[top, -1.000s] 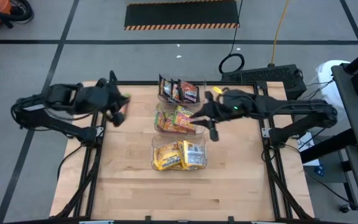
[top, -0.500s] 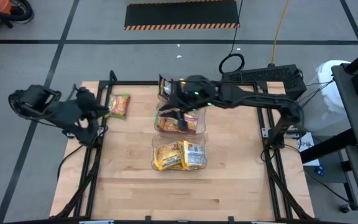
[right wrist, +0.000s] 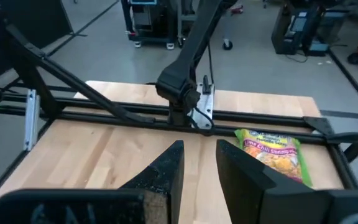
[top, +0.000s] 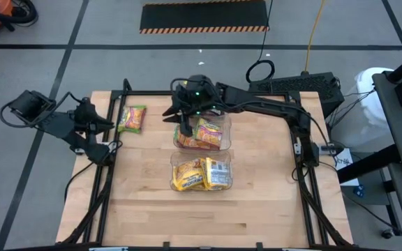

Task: Sort Maruchan noodles
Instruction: Put the green noodle pack into the center transparent bin

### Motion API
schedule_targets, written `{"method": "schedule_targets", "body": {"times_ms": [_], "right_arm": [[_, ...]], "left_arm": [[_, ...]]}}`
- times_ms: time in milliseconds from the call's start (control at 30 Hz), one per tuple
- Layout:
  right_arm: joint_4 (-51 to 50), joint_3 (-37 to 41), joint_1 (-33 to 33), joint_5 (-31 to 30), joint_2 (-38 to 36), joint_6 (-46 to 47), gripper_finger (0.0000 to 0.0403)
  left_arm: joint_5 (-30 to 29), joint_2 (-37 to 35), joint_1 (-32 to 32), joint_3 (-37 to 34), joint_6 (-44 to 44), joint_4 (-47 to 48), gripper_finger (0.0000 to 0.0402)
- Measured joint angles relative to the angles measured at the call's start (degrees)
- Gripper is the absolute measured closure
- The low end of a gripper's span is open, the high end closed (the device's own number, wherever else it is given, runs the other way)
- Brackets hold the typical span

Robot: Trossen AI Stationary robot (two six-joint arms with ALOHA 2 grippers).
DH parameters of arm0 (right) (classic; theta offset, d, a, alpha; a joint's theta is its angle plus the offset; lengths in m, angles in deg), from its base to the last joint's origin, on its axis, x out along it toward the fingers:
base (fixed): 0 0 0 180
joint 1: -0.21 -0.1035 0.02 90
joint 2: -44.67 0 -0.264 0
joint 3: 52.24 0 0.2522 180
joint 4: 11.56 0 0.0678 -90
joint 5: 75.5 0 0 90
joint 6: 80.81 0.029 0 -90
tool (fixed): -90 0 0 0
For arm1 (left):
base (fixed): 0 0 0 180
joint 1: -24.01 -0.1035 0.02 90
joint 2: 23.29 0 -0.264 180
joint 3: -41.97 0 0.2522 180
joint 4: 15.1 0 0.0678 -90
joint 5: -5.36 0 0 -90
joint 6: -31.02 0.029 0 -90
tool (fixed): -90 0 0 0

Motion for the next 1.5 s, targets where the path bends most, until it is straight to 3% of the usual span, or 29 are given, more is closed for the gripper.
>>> {"method": "schedule_targets", "body": {"times_ms": [300,500,733,1000,1200,1500], "right_arm": [[4.9,-0.1,1.7,2.1,1.4,1.4,0.0312],[5.3,-0.1,2.2,2.1,2.3,1.6,0.0312],[3.1,-0.1,1.9,2.2,2.3,1.4,0.0312],[2.0,0.0,1.9,2.2,2.3,1.3,0.0312],[2.0,0.0,1.9,2.2,2.3,0.1,0.0312],[2.1,0.0,1.9,2.2,2.3,-1.7,0.0312]], "left_arm": [[0.3,-7.5,0.0,-11.6,-6.7,-0.7,0.0344],[1.6,-11.7,0.0,-19.4,-6.8,-8.4,0.0344],[6.4,-11.4,0.0,-27.5,-9.6,-9.6,0.0344],[6.0,-6.5,0.0,-33.2,-14.0,-8.8,0.0344],[2.6,2.0,-0.8,-34.6,-16.9,-4.9,0.0344],[2.5,14.0,-2.6,-36.9,-18.1,-5.1,0.0344]]}}
